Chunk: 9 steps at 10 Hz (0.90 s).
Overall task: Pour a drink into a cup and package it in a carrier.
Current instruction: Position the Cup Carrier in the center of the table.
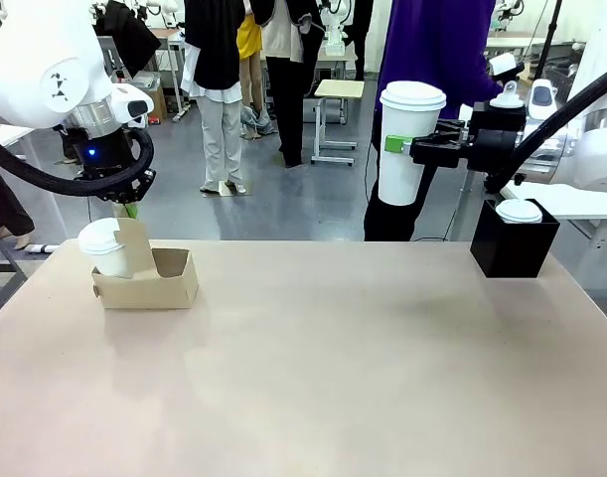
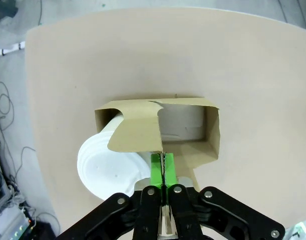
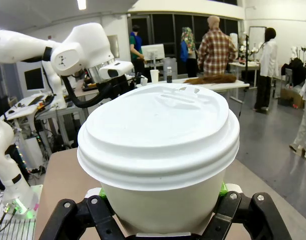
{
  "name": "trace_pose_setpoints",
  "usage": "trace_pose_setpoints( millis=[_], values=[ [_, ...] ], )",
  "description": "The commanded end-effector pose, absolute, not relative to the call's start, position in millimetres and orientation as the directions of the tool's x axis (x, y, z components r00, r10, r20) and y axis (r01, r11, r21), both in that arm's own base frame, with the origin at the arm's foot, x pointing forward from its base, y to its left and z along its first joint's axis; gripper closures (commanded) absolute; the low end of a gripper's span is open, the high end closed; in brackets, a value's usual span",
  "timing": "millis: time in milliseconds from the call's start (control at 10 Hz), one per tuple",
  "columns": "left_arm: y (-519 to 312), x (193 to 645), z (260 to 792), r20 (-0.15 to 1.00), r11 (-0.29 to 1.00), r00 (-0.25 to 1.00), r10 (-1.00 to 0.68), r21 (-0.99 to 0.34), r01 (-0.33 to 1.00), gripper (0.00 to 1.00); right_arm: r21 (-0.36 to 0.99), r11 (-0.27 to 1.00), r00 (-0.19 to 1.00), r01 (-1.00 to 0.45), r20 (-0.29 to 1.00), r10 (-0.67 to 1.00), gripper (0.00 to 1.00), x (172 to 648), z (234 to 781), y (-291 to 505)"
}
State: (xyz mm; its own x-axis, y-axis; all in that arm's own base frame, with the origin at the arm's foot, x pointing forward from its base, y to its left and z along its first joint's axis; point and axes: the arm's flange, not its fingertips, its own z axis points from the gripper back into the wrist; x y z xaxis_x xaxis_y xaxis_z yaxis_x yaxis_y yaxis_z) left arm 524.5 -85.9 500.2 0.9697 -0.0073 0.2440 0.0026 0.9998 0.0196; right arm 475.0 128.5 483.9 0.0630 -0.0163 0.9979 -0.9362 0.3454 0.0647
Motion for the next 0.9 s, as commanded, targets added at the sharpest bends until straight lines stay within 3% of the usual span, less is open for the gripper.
trace_pose_setpoints(
  millis=[0,300,800],
  values=[
    [-82.0,526.7,502.1,0.274,1.0,0.962,0.0,0.018,-0.005,1.0,0.055,0.338,0.049,-0.939,0.998,-0.025,0.2,478.7,489.9,131.5],
    [-84.1,526.0,502.0,0.258,1.0,0.966,-0.004,0.017,-0.001,0.97,0.055,0.338,0.049,-0.939,0.998,-0.025,0.2,478.7,489.9,131.5],
    [-128.2,492.4,582.8,0.241,0.989,0.959,0.147,-0.032,-0.144,0.98,0.055,0.338,0.049,-0.939,0.998,-0.025,0.2,478.7,489.9,131.5]
  ],
)
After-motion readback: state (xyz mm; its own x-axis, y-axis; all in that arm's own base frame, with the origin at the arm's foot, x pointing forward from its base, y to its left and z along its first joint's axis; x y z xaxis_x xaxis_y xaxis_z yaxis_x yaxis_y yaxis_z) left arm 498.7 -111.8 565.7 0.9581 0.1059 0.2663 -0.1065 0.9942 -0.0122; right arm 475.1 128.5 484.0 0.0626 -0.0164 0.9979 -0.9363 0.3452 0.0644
